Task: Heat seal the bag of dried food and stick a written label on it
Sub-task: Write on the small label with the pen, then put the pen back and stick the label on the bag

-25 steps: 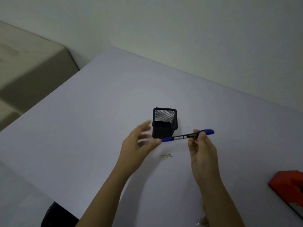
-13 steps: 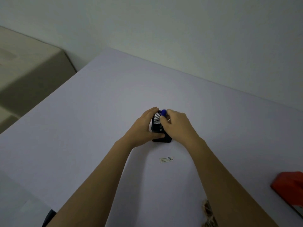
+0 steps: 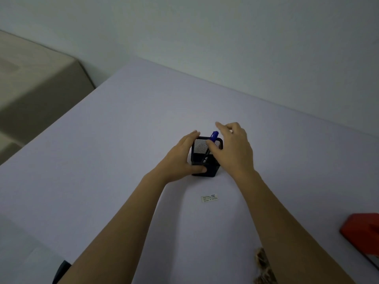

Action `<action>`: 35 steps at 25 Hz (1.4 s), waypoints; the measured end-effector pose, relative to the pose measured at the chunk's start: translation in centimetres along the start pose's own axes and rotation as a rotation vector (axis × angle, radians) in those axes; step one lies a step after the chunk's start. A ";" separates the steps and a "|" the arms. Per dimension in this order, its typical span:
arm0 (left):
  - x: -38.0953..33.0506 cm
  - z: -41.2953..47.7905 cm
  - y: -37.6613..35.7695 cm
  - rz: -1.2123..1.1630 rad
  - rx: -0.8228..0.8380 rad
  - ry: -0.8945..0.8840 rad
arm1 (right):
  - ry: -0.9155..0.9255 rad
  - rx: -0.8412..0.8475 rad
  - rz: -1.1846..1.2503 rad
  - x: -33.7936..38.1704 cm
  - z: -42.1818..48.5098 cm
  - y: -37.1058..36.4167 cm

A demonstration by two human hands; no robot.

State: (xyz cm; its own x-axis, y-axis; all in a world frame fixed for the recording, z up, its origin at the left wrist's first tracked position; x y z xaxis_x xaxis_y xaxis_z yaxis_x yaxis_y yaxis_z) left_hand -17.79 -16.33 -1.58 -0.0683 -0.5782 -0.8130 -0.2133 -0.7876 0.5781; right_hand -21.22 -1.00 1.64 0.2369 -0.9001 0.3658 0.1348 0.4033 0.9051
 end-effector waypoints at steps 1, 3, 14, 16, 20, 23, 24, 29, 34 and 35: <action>-0.1 -0.6 0.2 0.010 0.005 -0.010 | -0.042 -0.052 0.087 -0.6 -0.4 0.4; -0.1 -2.5 0.2 -0.066 -0.084 -0.007 | -0.143 -0.168 0.289 -2.5 -2.2 1.0; 2.5 -9.2 -9.6 0.220 -0.320 0.069 | -0.052 0.236 0.158 -6.1 -13.1 -5.0; 2.3 -8.9 -10.0 0.288 -0.350 0.015 | -0.040 0.203 0.127 -5.8 -13.1 -5.2; 1.9 -8.6 -9.9 0.238 -0.376 -0.029 | -0.021 0.138 0.202 -5.3 -13.2 -5.5; 2.2 -8.3 -10.0 0.143 -0.356 0.023 | -0.022 0.150 0.265 -5.1 -13.2 -5.6; 2.3 -8.1 -10.0 0.108 -0.349 0.046 | -0.016 0.161 0.274 -5.0 -13.2 -5.6; 1.6 -8.1 -9.3 -0.033 -0.242 0.091 | -0.092 0.204 0.440 -4.5 -13.5 -4.7; -2.7 -9.8 -7.0 -0.448 -0.170 0.233 | -0.306 0.066 0.704 -3.4 -15.0 -0.1; -4.0 -10.2 -6.6 -0.538 -0.149 0.259 | -0.296 0.027 0.707 -3.2 -15.5 1.0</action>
State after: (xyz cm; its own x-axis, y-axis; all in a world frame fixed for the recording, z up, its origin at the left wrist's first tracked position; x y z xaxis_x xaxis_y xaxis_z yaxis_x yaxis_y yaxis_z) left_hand -6.20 -11.00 -1.44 0.2543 -0.1093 -0.9609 -0.0121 -0.9939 0.1098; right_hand -6.93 4.81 -1.97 -0.0096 -0.4373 0.8993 0.0226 0.8990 0.4374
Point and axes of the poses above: each hand's wrist, its own z-axis towards the middle knuckle, its own y-axis out of the back of the hand, x = y × z, the point moved 3 cm from there along z, towards the middle knuckle, and after that the axes turned 5 degrees about -z, right-handed, at the moved point
